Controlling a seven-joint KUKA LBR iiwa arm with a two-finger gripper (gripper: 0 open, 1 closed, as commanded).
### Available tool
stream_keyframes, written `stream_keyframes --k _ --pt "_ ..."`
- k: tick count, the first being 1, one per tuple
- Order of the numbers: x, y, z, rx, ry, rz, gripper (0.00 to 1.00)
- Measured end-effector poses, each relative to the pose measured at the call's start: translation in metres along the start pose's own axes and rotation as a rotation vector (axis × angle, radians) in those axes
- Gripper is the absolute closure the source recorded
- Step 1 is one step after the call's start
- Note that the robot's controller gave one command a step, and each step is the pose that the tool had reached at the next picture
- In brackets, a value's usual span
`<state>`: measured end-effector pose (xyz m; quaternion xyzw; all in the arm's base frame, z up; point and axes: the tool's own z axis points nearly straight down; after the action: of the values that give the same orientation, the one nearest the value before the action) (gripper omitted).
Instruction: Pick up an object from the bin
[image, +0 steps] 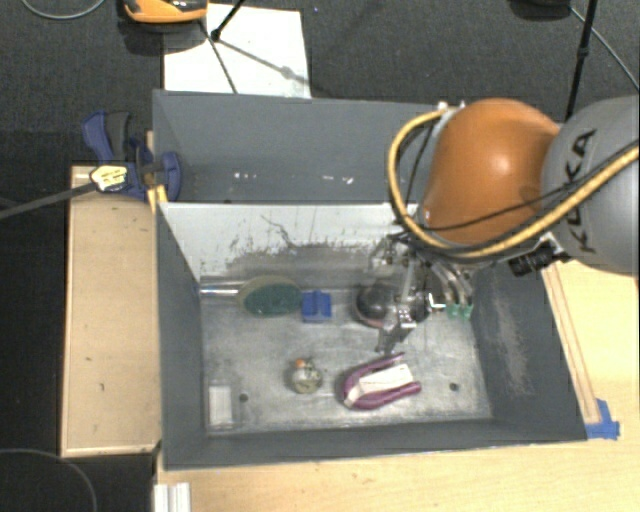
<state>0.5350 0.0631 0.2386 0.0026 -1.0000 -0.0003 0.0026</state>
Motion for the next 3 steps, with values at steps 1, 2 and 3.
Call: stream_keyframes --k 1,2,3 --pt "0.01 -0.069 0.163 -0.006 0.016 -0.168 0.0" --pt "0.046 -0.067 0.161 0.002 -0.029 -0.271 0.0" --pt "0.051 -0.069 0.162 0.003 -0.003 -0.268 1.0"
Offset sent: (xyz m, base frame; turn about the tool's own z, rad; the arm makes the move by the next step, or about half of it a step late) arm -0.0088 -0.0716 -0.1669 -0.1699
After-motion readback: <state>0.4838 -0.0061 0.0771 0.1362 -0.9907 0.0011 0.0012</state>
